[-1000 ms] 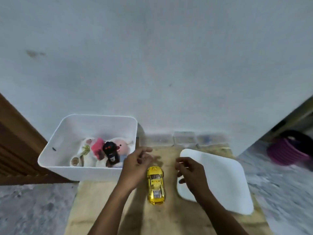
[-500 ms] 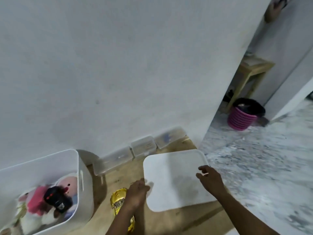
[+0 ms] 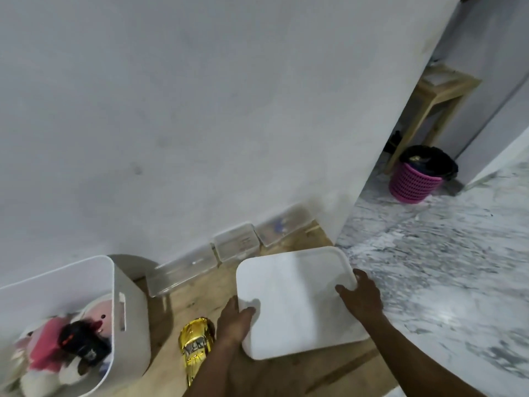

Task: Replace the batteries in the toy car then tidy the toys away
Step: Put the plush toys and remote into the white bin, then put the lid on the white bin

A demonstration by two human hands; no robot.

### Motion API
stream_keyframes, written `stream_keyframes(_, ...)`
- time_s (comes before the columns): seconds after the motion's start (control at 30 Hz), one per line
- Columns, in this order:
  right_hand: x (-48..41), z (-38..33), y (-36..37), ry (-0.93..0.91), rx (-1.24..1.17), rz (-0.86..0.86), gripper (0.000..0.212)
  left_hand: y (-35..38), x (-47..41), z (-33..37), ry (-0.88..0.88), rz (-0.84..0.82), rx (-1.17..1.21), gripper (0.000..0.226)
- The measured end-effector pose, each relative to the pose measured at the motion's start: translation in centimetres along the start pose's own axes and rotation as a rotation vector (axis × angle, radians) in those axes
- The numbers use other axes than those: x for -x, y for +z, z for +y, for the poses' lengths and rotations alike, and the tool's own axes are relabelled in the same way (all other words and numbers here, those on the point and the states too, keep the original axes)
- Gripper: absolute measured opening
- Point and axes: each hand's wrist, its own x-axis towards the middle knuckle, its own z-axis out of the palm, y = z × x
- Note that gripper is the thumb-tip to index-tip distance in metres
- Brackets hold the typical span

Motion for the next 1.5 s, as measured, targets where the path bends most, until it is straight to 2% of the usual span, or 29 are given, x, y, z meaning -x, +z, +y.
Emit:
stream_keyframes(0.2,0.8,0.4,-1.1,0.032,-0.196,0.078,0.071,-1.7,0.9,1.3,0.010,-0.021,0.197,0.032)
stream_keyframes(0.4,4.4,0.4,-2.8,0.057,-0.276,0.193,0.053,-3.7,3.9,1.3,0.061,0.061,0.110,0.030)
stream_keyframes(0.5,6.5,0.1,-3.5,0.095,-0.258,0.212,0.051,-4.7,6.2,0.1,0.071,0.009,0.044,0.026)
stream_keyframes(0.63,9.7,-1.5,-4.0,-0.019,-0.245,0.184,0.059,-7.5,9.4,-2.1,0.086,-0.066,0.043,0.031)
stream_keyframes(0.7,11.3,-3.2,-4.3,-0.075,-0.242,0.166,0.051,-9.7,11.1,-2.7,0.112,-0.064,0.091,0.030)
stream_keyframes(0.8,13.9,-6.9,-3.6,-0.200,-0.198,0.131,0.047,-14.2,13.8,-3.7,0.210,0.078,0.129,0.024)
stream_keyframes(0.97,19.3,-14.3,-0.4,-0.493,-0.174,0.046,0.053,-23.1,17.5,-5.3,0.334,0.512,0.104,0.010)
stream_keyframes(1.13,23.8,-21.4,5.3,-0.729,-0.198,-0.063,0.051,-31.4,18.6,-8.5,0.282,0.914,0.121,0.027)
stream_keyframes(1.27,26.5,-26.1,9.4,-0.834,-0.148,-0.218,0.029,-37.5,17.6,-11.9,0.219,0.993,0.102,0.033)
stream_keyframes(1.5,28.4,-32.1,15.0,-0.857,0.008,-0.339,0.027,-42.8,14.8,-16.0,0.088,0.945,0.089,0.033)
